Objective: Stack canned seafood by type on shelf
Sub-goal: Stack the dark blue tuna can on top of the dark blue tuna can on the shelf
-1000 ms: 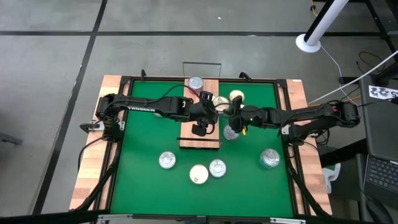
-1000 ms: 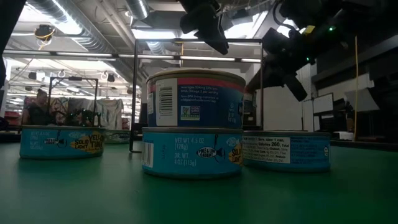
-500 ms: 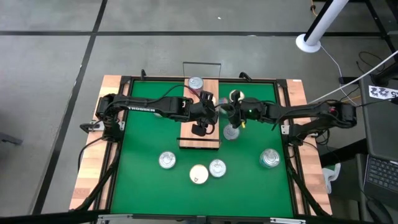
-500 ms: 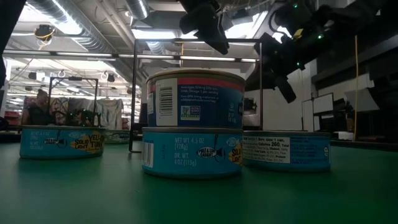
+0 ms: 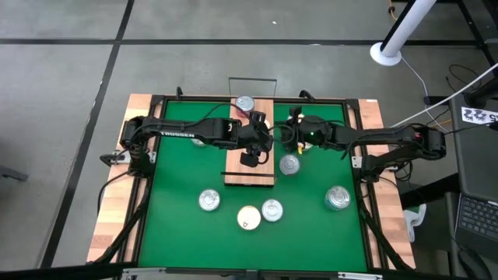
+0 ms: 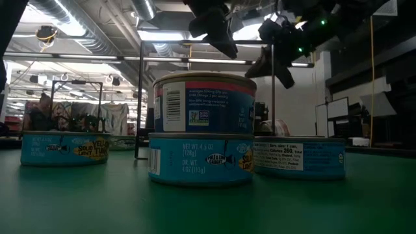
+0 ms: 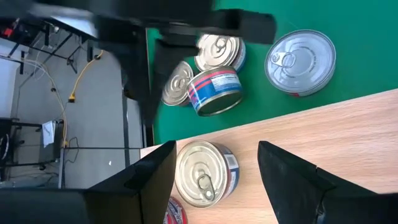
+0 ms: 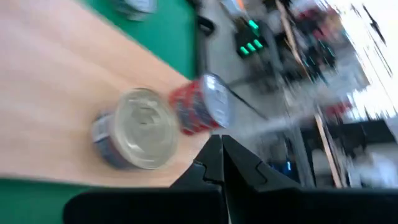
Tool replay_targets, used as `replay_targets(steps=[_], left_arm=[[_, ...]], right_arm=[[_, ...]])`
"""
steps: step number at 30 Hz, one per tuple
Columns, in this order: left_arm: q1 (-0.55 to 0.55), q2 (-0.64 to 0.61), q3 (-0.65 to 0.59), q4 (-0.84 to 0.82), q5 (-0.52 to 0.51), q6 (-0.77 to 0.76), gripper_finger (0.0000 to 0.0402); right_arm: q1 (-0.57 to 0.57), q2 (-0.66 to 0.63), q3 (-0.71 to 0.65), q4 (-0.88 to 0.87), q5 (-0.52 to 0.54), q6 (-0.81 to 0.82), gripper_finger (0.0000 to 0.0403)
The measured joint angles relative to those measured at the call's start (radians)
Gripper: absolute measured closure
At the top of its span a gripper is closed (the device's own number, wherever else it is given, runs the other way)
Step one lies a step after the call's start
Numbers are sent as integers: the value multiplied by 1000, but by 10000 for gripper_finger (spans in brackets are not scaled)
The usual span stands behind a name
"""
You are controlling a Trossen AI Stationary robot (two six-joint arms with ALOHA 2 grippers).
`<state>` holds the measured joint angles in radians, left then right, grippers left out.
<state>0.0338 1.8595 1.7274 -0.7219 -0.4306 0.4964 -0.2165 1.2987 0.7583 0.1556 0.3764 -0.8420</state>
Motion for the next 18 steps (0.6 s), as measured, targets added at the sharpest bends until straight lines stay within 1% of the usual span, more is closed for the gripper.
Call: replay_targets(steps=[4, 6, 8, 12, 18], left_arm=[[0, 0, 0, -5, 0, 9, 178], [0, 0, 0, -16, 0, 10, 178], [3, 0, 0, -45, 1, 8, 178], [10, 0, 0, -94, 2, -1, 178], [17, 0, 0, -106, 2, 0, 178]], right_arm=[[0, 0, 34, -12, 156, 165, 401], [0, -1, 54, -53, 182, 245, 391], [0, -1, 79, -112, 186, 346, 369], [0, -1, 143, -245, 193, 568, 301], [0, -1, 214, -423, 215, 890, 189]])
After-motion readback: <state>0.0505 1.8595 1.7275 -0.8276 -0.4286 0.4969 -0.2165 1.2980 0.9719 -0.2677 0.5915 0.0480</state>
